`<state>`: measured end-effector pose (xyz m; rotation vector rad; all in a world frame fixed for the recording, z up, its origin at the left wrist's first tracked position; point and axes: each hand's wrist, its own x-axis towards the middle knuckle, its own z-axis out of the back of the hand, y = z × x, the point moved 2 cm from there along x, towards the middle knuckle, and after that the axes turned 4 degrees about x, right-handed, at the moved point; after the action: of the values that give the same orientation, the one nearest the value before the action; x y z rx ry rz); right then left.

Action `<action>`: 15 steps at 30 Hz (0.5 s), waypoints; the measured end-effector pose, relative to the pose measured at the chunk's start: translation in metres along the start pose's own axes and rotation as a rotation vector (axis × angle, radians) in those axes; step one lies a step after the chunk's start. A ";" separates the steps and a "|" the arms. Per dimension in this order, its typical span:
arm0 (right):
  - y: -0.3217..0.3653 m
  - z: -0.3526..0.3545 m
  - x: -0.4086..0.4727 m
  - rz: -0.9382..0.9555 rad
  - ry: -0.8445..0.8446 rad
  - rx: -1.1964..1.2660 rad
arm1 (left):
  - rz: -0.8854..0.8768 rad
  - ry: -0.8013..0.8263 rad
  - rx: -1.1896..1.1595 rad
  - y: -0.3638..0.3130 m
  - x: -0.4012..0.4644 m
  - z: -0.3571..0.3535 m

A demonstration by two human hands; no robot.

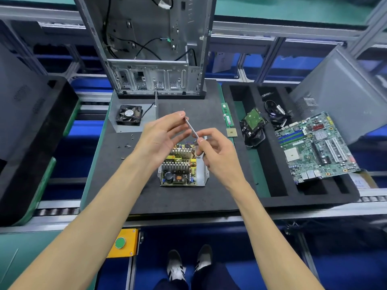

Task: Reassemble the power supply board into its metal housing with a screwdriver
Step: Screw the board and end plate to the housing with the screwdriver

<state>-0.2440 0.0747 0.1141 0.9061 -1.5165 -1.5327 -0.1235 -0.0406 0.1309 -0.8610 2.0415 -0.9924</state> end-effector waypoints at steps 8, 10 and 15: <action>0.001 0.014 -0.010 0.031 -0.047 -0.059 | -0.032 -0.101 0.083 0.009 -0.010 -0.019; -0.001 0.016 -0.013 -0.006 -0.040 -0.030 | -0.009 -0.147 0.024 0.015 -0.015 -0.025; -0.004 0.027 -0.015 -0.047 0.021 0.032 | 0.000 -0.162 0.052 0.019 -0.024 -0.031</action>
<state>-0.2617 0.0999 0.1104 0.9798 -1.5186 -1.5311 -0.1404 -0.0012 0.1365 -0.8850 1.8720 -0.9404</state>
